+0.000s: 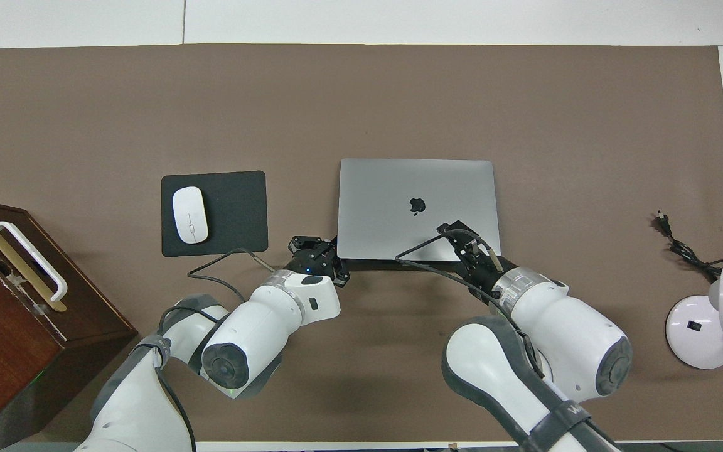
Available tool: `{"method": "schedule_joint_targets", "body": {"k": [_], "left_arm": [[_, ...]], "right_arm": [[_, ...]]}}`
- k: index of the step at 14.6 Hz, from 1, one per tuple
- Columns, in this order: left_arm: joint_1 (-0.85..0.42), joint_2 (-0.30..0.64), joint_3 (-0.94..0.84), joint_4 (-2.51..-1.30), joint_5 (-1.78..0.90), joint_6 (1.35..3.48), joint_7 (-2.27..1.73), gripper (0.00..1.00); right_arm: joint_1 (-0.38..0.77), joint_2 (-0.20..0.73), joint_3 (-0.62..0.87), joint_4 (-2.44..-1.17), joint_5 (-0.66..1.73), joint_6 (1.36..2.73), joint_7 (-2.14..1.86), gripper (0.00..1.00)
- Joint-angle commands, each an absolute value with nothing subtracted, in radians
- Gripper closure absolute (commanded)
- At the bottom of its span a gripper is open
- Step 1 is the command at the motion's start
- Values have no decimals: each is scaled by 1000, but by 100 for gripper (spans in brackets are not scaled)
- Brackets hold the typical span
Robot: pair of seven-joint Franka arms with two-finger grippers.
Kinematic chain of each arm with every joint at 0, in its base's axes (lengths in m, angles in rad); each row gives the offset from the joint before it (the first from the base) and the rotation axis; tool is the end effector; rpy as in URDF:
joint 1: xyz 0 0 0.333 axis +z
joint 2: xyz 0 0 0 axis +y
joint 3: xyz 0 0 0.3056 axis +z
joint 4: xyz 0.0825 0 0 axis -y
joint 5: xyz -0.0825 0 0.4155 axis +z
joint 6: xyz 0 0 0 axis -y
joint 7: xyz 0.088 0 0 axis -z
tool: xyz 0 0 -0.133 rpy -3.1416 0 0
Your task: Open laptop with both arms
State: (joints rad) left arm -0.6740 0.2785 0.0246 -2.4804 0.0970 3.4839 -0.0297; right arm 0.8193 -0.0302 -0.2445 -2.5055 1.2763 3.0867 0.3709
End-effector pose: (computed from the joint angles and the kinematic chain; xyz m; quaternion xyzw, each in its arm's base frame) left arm 0.4296 -0.3413 0.2081 0.8741 -0.3325 0.3352 0.1142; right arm 0.4599 0.2066 0.2706 -0.8182 0.4775 -0.1162 0.2984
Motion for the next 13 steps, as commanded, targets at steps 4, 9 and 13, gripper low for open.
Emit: {"method": "schedule_joint_targets", "body": {"k": [4, 9, 13], "left_arm": [[-684, 302, 28, -2477, 115, 3507, -26, 100], [-693, 311, 28, -2476, 114, 3507, -26, 100], [-693, 311, 28, -2477, 114, 3507, -26, 100]], "right_arm": [[851, -12, -255, -2482, 1328, 3106, 350, 0], [870, -18, -250, -2500, 1353, 3106, 348, 0], [859, -5, -259, -2487, 1351, 3102, 299, 0]]}}
